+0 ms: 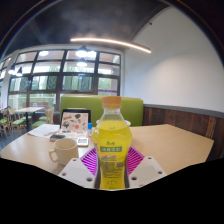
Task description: Pour water
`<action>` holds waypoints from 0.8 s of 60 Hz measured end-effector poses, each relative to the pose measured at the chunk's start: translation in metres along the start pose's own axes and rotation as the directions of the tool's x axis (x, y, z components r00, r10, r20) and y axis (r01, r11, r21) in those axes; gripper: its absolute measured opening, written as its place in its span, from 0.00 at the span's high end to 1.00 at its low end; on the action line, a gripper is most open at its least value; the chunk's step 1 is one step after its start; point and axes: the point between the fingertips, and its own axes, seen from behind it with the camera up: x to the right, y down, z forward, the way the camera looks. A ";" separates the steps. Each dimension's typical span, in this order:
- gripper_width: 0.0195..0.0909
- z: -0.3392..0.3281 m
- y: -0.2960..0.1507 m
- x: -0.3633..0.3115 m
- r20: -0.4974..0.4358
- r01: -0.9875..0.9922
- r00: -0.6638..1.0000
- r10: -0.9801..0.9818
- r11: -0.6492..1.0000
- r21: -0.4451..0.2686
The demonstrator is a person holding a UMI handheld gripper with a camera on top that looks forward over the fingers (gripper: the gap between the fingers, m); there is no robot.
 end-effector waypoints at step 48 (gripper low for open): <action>0.88 0.066 -0.105 -0.063 -0.252 0.876 -0.481 -0.840 -0.474 -0.093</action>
